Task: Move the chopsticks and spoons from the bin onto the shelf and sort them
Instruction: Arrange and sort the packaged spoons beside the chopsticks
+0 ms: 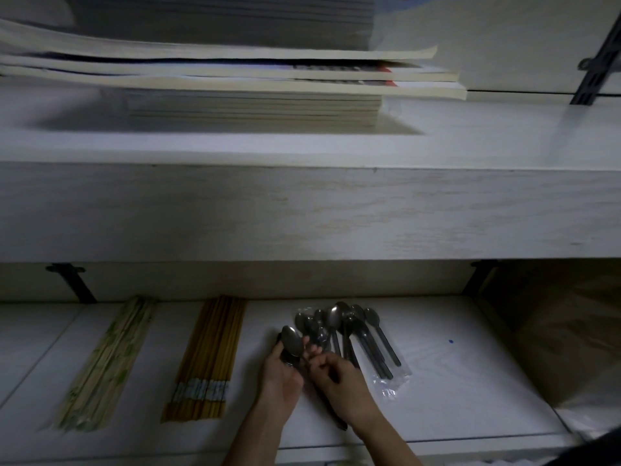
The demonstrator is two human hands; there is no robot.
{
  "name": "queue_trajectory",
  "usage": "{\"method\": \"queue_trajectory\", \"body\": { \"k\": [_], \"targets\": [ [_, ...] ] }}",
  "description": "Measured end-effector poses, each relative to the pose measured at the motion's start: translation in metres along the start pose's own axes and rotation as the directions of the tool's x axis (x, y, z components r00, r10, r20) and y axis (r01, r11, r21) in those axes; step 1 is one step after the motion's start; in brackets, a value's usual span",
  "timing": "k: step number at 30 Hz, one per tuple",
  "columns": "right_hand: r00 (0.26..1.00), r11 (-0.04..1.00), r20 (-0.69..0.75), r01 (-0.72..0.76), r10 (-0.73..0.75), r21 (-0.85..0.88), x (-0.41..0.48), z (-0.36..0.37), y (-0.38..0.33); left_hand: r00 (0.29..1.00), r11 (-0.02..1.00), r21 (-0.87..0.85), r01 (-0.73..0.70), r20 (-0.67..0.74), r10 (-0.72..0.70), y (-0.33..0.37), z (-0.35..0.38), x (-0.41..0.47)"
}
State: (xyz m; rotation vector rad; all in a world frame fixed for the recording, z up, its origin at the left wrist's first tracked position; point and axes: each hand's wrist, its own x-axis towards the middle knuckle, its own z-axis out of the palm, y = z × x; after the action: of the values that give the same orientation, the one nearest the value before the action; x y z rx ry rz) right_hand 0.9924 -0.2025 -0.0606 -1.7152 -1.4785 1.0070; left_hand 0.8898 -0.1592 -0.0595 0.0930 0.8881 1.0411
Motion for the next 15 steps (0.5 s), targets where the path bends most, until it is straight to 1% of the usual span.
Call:
{"method": "queue_trajectory", "body": {
  "k": [3, 6, 9, 12, 15],
  "targets": [
    [1.000, 0.997, -0.022, 0.006, -0.008, -0.075, 0.000, 0.001, 0.002, 1.000, 1.000, -0.006, 0.002, -0.006, -0.002, 0.000, 0.002, 0.000],
    [1.000, 0.990, -0.005, 0.024, -0.025, -0.137, -0.001, 0.001, 0.002, 1.000, 0.999, -0.032, -0.012, -0.014, 0.012, -0.001, 0.003, 0.003],
    [0.998, 0.983, 0.008, 0.067, -0.066, -0.170, -0.001, 0.000, 0.001, 1.000, 1.000, -0.012, -0.008, 0.005, 0.008, -0.002, 0.001, 0.002],
    [0.991, 0.978, 0.013, 0.137, -0.136, -0.156, -0.004, 0.006, 0.003, 1.000, 1.000, -0.012, -0.023, 0.008, 0.023, -0.002, 0.000, 0.002],
    [0.992, 0.991, 0.091, 0.097, -0.088, -0.096, -0.011, 0.013, 0.000, 0.999, 0.999, -0.022, -0.035, 0.015, 0.035, -0.001, 0.000, 0.004]
  ]
}}
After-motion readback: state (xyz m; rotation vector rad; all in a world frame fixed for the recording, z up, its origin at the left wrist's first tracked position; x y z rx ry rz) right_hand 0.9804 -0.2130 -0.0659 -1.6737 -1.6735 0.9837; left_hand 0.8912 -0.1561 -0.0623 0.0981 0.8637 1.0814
